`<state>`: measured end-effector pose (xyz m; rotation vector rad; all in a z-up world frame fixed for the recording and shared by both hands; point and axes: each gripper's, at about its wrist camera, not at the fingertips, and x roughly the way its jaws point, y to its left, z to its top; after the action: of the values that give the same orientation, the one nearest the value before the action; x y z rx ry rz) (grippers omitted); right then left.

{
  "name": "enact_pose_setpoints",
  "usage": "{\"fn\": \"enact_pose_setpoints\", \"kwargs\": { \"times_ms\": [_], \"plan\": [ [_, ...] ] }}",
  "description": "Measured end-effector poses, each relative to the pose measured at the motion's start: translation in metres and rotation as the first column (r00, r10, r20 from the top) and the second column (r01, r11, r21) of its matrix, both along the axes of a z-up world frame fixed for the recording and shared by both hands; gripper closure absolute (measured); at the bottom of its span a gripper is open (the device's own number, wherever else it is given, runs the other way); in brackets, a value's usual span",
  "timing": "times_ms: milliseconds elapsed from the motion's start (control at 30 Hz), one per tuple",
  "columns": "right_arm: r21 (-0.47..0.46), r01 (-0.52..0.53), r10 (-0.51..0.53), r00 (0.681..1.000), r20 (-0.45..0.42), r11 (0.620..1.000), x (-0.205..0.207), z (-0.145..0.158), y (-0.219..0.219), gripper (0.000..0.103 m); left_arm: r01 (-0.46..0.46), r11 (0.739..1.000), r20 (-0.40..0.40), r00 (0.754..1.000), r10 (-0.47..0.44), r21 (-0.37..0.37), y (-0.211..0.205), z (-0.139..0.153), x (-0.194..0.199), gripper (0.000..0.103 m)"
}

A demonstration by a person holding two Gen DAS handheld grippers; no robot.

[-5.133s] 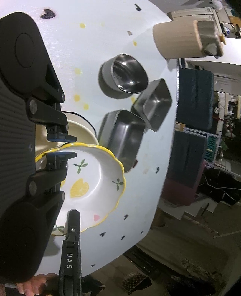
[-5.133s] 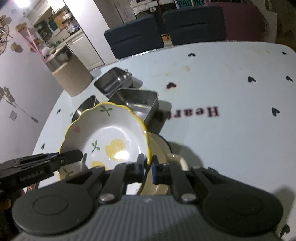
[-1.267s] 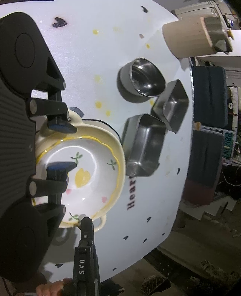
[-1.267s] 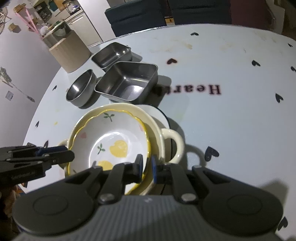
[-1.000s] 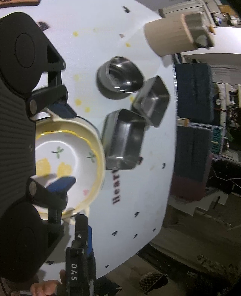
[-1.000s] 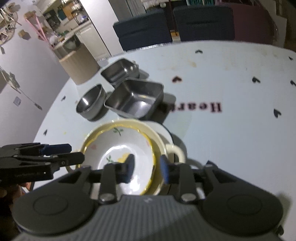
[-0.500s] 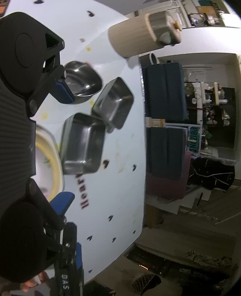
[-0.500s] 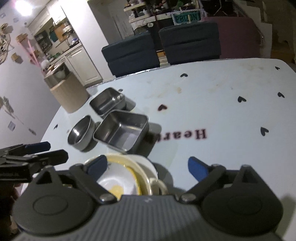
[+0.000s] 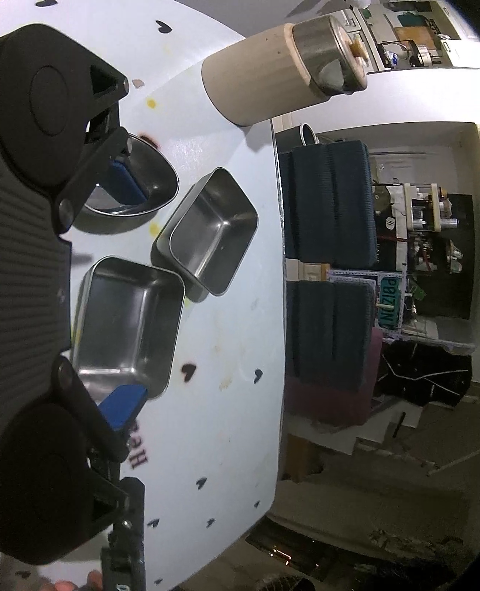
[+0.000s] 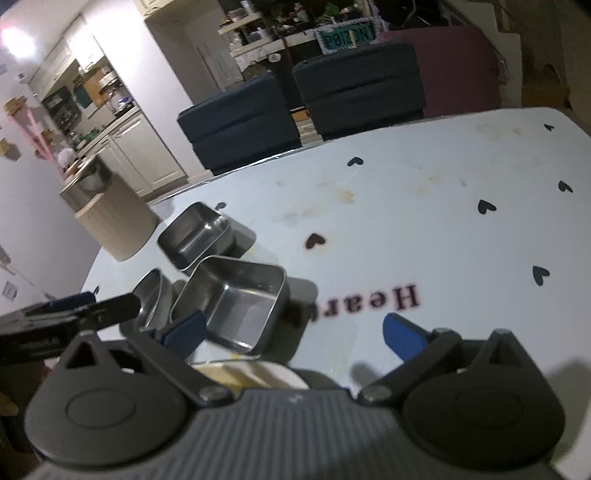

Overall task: Organize plates and bowls
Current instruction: 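Move both grippers to the rim of a steel rectangular tray, then close both grippers on the steel tray rim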

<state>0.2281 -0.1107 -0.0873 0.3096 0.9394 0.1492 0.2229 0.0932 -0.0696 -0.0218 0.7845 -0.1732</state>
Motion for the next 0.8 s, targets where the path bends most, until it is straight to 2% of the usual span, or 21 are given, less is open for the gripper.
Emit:
{"fn": "enact_pose_setpoints", "kwargs": {
  "times_ms": [167, 333, 400, 467, 533, 667, 800],
  "plan": [
    [0.074, 0.026, -0.02, 0.997, -0.075, 0.997, 0.022, -0.015, -0.002, 0.002, -0.008, 1.0, -0.032, 0.999, 0.009, 0.02, 0.003, -0.017, 0.021, 0.001],
    [0.116, 0.003, 0.011, 0.992, -0.124, 0.993, 0.031, -0.027, 0.004, 0.011, 0.007, 1.0, -0.041, 0.999, -0.006, 0.015, 0.007, -0.029, 0.039, 0.003],
    [0.141, 0.002, 0.018, 0.989, -0.144, 0.99, 0.035, -0.033, 0.005, 0.016, 0.012, 1.0, -0.055, 0.998, -0.012, 0.007, 0.008, -0.033, 0.045, 0.01],
    [0.158, 0.011, 0.015, 0.986, -0.163, 0.987, 0.038, -0.036, 0.007, 0.021, 0.015, 1.0, -0.076, 0.997, -0.015, 0.002, 0.008, -0.037, 0.05, 0.022],
    [0.161, 0.007, 0.022, 0.984, -0.178, 0.987, 0.044, -0.041, 0.01, 0.03, 0.02, 1.0, -0.092, 0.996, -0.019, 0.007, 0.007, -0.041, 0.055, 0.027],
    [0.165, 0.025, 0.004, 0.985, -0.174, 0.986, 0.047, -0.045, 0.012, 0.04, 0.03, 0.999, -0.116, 0.993, -0.027, 0.027, 0.006, -0.049, 0.063, 0.041],
    [0.165, 0.039, -0.008, 0.983, -0.184, 0.986, 0.053, -0.051, 0.015, 0.049, 0.023, 0.999, -0.137, 0.99, -0.017, 0.041, 0.008, -0.057, 0.07, 0.048]
  ]
}}
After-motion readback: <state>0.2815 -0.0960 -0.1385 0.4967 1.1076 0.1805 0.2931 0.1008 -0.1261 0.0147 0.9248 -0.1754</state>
